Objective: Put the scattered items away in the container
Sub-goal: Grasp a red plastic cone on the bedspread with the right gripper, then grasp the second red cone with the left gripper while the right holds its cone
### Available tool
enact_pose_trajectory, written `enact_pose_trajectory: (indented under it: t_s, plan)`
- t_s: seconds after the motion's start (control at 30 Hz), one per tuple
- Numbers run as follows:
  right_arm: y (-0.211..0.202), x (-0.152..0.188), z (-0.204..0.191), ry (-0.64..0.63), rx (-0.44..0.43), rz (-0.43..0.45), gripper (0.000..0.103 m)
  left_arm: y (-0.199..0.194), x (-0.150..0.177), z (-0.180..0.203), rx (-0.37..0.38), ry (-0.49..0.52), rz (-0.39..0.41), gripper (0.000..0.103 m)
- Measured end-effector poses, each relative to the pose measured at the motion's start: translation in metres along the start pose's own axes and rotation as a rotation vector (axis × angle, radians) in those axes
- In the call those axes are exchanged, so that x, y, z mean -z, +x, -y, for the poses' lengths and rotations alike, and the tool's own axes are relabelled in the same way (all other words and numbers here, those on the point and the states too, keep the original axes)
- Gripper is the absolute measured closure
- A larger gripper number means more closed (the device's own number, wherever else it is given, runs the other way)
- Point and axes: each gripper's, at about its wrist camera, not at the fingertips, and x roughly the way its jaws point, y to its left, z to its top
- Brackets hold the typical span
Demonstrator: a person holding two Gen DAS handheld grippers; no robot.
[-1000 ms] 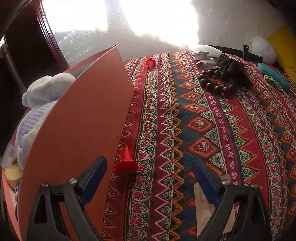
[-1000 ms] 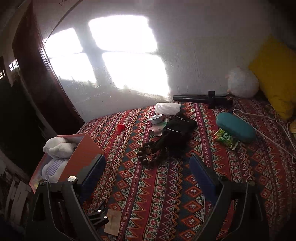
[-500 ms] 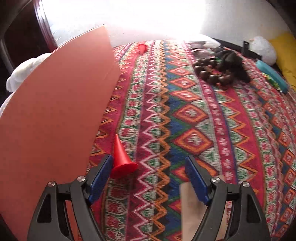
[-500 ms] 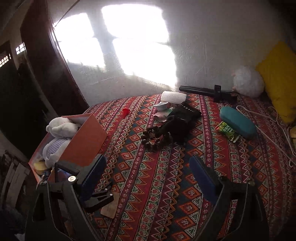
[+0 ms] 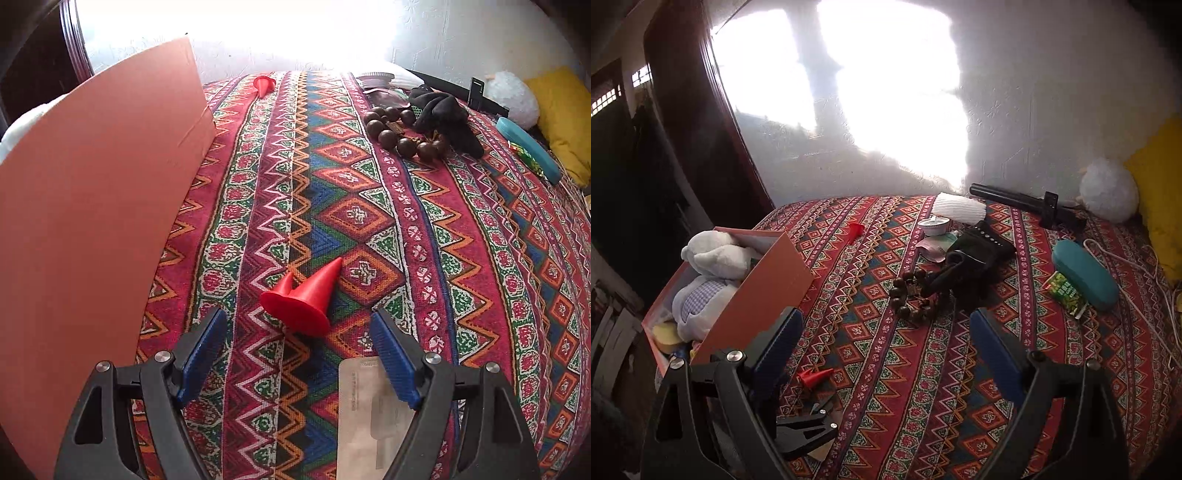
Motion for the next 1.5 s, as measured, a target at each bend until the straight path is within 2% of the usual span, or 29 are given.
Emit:
enact_pose_trajectory:
  t_s: [0.07, 0.1, 0.13, 0.17, 0.2, 0.27, 0.3, 0.33, 0.37, 0.47, 0.53, 0.7, 0.73, 0.77, 0.8, 0.87, 0.93, 1.07, 1.13, 1.2, 1.3, 1.37, 1.4, 1.43, 1.47, 1.5]
  plan:
    - [0.029, -0.015, -0.012, -0.005, -0.032, -0.033, 0.011, -0.001, 0.001, 0.005, 0.011, 0.035, 0.015, 0.024]
    - [0.045, -0.025, -0.017, -0.002, -0.049, -0.051, 0.011, -0.001, 0.001, 0.007, 0.029, 0.054, 0.017, 0.038]
    - [0.064, -0.036, -0.023, -0.001, -0.067, -0.074, 0.011, -0.002, 0.001, 0.009, 0.052, 0.074, 0.016, 0.061]
    - [0.085, -0.048, -0.029, -0.006, -0.081, -0.107, 0.011, -0.005, 0.001, 0.013, 0.067, 0.098, 0.011, 0.077]
    - [0.108, -0.059, -0.036, -0.021, -0.084, -0.146, 0.011, -0.008, 0.0, 0.017, 0.071, 0.127, 0.002, 0.099]
    - [0.155, -0.078, -0.052, -0.072, -0.072, -0.23, 0.014, -0.013, 0.0, 0.022, 0.071, 0.163, -0.006, 0.102]
    - [0.179, -0.086, -0.059, -0.098, -0.076, -0.279, 0.017, -0.015, -0.001, 0.022, 0.076, 0.166, -0.012, 0.103]
    - [0.201, -0.093, -0.064, -0.115, -0.077, -0.318, 0.024, -0.015, -0.002, 0.022, 0.081, 0.164, -0.018, 0.103]
    - [0.221, -0.1, -0.067, -0.12, -0.069, -0.346, 0.026, -0.016, -0.003, 0.02, 0.084, 0.16, -0.021, 0.103]
    - [0.274, -0.115, -0.065, -0.082, -0.063, -0.391, 0.026, -0.02, -0.005, 0.013, 0.062, 0.141, -0.011, 0.103]
    - [0.305, -0.121, -0.06, -0.039, -0.091, -0.419, 0.026, -0.019, -0.007, 0.009, 0.053, 0.134, -0.016, 0.103]
    - [0.369, -0.117, -0.049, 0.047, -0.09, -0.49, 0.029, -0.009, -0.005, 0.012, 0.019, 0.151, -0.031, 0.103]
    - [0.379, -0.114, -0.048, 0.048, -0.077, -0.502, 0.05, -0.008, -0.004, 0.015, 0.007, 0.161, -0.03, 0.103]
    - [0.387, -0.11, -0.046, 0.045, -0.072, -0.519, 0.094, -0.008, -0.003, 0.017, -0.009, 0.174, -0.024, 0.103]
    - [0.39, -0.106, -0.046, 0.036, -0.082, -0.535, 0.091, -0.009, -0.002, 0.02, -0.023, 0.184, -0.016, 0.103]
    - [0.377, -0.102, -0.046, 0.011, -0.119, -0.521, 0.091, -0.013, 0.001, 0.025, -0.038, 0.197, 0.0, 0.103]
    - [0.344, -0.103, -0.044, 0.0, -0.173, -0.479, 0.091, -0.02, 0.006, 0.033, -0.032, 0.219, 0.015, 0.103]
    - [0.237, -0.087, -0.026, -0.048, -0.269, -0.402, 0.091, -0.041, 0.028, 0.064, -0.012, 0.324, 0.057, 0.103]
    - [0.177, -0.065, -0.006, -0.037, -0.286, -0.348, 0.091, -0.052, 0.039, 0.079, 0.002, 0.374, 0.078, 0.103]
    - [0.121, -0.04, 0.016, -0.015, -0.268, -0.277, 0.091, -0.062, 0.047, 0.09, -0.006, 0.413, 0.113, 0.103]
    - [0.058, 0.003, 0.044, 0.069, -0.247, -0.164, 0.091, -0.069, 0.045, 0.092, -0.079, 0.405, 0.193, 0.102]
    - [0.029, 0.029, 0.056, 0.131, -0.234, -0.085, 0.091, -0.063, 0.036, 0.086, -0.143, 0.381, 0.213, 0.092]
    - [0.017, 0.042, 0.059, 0.162, -0.237, -0.048, 0.091, -0.057, 0.03, 0.079, -0.155, 0.354, 0.208, 0.072]
    - [0.009, 0.052, 0.06, 0.193, -0.254, -0.019, 0.091, -0.051, 0.023, 0.071, -0.154, 0.321, 0.199, 0.042]
    - [0.003, 0.062, 0.061, 0.229, -0.282, 0.003, 0.091, -0.045, 0.019, 0.064, -0.151, 0.29, 0.193, 0.031]
    - [0.002, 0.069, 0.061, 0.264, -0.312, 0.009, 0.091, -0.038, 0.015, 0.058, -0.158, 0.266, 0.187, 0.024]
